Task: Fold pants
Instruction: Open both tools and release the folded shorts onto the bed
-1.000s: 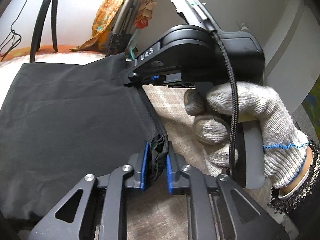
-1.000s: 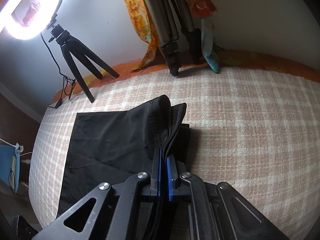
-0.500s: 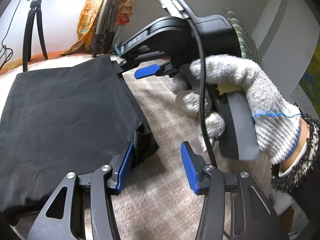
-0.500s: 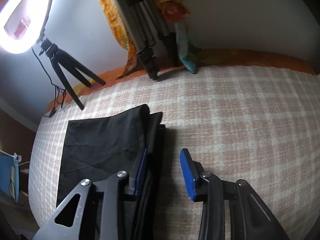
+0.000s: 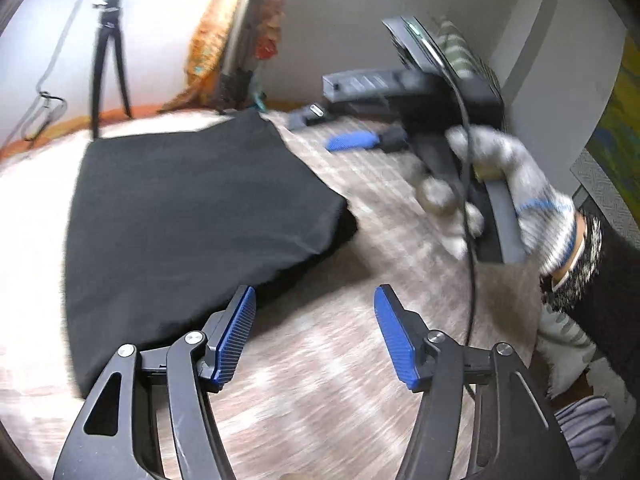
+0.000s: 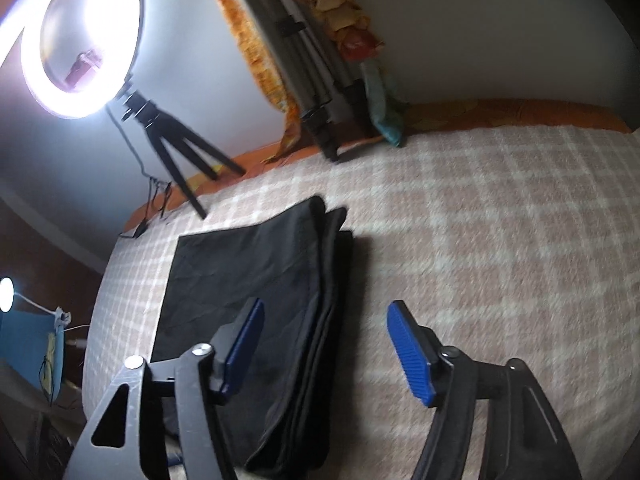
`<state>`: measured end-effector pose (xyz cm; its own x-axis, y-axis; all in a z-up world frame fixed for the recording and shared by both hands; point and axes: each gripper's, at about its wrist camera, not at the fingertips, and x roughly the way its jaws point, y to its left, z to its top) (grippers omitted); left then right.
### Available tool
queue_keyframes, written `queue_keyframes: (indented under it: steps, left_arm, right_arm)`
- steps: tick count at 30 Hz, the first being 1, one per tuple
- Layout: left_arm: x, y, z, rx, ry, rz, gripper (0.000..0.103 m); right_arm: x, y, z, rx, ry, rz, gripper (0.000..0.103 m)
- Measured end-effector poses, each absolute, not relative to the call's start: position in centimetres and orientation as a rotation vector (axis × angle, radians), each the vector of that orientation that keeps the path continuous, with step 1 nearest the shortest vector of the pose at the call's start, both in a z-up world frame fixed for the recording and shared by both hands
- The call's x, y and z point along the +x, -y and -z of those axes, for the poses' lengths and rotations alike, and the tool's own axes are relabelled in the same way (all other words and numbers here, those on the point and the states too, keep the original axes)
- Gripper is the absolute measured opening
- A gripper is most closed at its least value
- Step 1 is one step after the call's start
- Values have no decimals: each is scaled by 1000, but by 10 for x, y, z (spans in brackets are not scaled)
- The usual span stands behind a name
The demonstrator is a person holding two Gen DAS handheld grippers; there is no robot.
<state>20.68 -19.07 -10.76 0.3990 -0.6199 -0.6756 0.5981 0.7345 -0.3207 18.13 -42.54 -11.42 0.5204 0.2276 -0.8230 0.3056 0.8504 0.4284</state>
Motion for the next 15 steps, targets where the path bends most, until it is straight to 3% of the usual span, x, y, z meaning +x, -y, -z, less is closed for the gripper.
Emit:
queue_keyframes:
  steps: [4, 9, 15]
  left_arm:
    - [216, 158, 96, -58, -841, 739, 62]
    - [245, 123, 86, -78, -788, 692, 62]
    - [299, 86, 94, -222, -865, 657, 62]
  right_arm:
    - [172, 402, 116, 495, -1052, 19, 78]
    - [164, 397, 129, 504, -1077, 9, 81]
    - [154, 407, 141, 612, -1060, -12, 82]
